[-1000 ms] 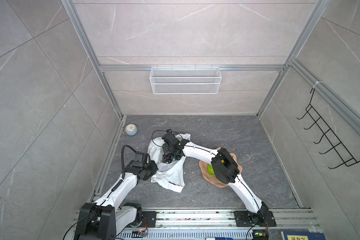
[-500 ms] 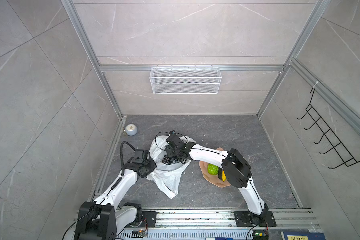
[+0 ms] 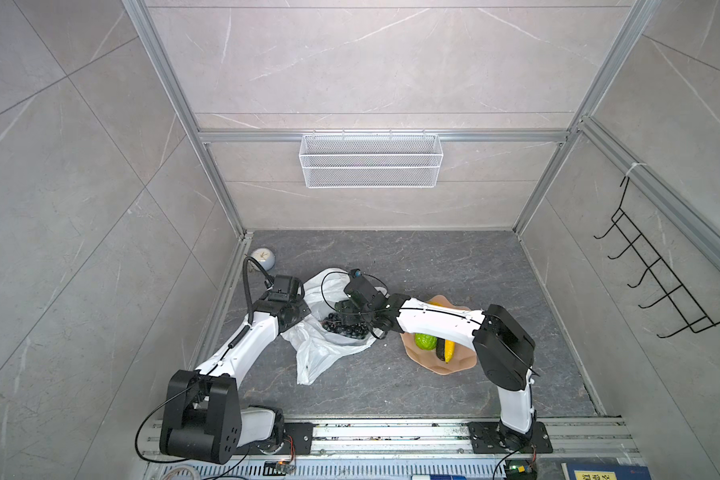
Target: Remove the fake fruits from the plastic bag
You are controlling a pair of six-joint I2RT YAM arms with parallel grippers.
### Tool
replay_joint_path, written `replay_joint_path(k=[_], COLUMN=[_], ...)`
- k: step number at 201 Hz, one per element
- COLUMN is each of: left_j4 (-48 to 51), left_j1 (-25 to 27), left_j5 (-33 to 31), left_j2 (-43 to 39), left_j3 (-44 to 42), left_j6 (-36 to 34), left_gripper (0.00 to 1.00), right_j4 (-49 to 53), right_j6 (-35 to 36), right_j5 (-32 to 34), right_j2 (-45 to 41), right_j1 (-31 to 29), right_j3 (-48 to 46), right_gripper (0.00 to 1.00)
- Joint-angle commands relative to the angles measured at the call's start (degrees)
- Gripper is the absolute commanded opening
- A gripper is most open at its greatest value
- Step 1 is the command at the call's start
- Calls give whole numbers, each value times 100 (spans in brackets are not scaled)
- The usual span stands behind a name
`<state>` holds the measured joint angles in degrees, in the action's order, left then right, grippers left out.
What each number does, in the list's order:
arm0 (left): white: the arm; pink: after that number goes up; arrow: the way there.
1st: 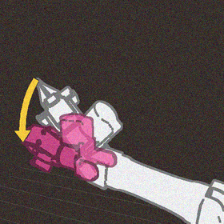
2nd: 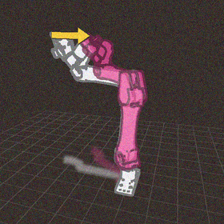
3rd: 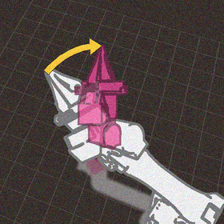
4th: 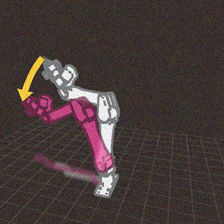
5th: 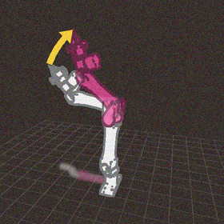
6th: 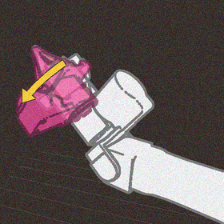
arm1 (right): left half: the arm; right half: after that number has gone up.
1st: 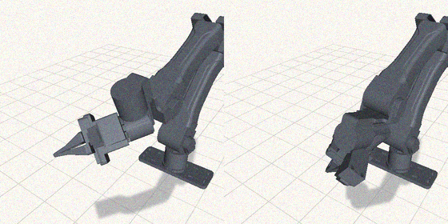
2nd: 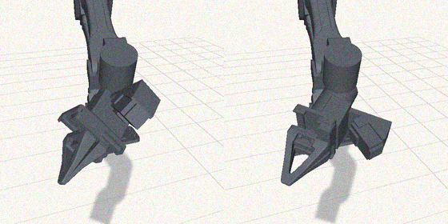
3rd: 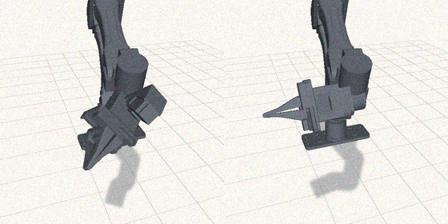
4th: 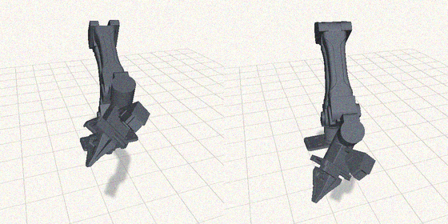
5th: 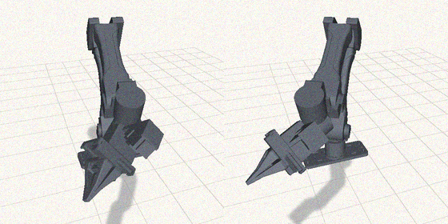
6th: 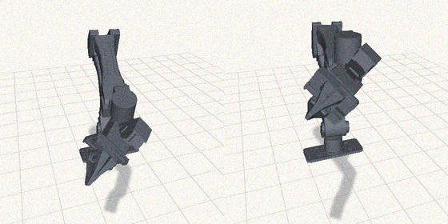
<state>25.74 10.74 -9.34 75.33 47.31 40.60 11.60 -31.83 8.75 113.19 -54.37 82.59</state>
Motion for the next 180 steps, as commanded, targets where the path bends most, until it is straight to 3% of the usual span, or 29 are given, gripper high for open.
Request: replay_joint_path(k=[1, 30, 72, 135, 180], left_j4=[61, -129, -178, -145, -25], left_j1=[6, 88, 278, 598, 853], left_j5=[-237, 253, 361, 553, 577], left_j2=[131, 449, 871, 1254, 1527], left_j3=[187, 234, 396, 705, 928], left_j6=[-276, -480, -516, -790, -765], left_gripper=[0, 0, 0, 0, 0], right_j4=[-314, -1136, -1629, -1026, -250], right_j6=[-156, -46, 344, 48, -64], right_j5=[-260, -915, -924, 395, 587], right_j2=[-296, -451, -798, -1109, -661], right_j1=[-21, -72, -282, -313, -186], right_j3=[-538, -1243, -1834, -1827, -972], right_gripper=[66, 66, 65, 71, 71])
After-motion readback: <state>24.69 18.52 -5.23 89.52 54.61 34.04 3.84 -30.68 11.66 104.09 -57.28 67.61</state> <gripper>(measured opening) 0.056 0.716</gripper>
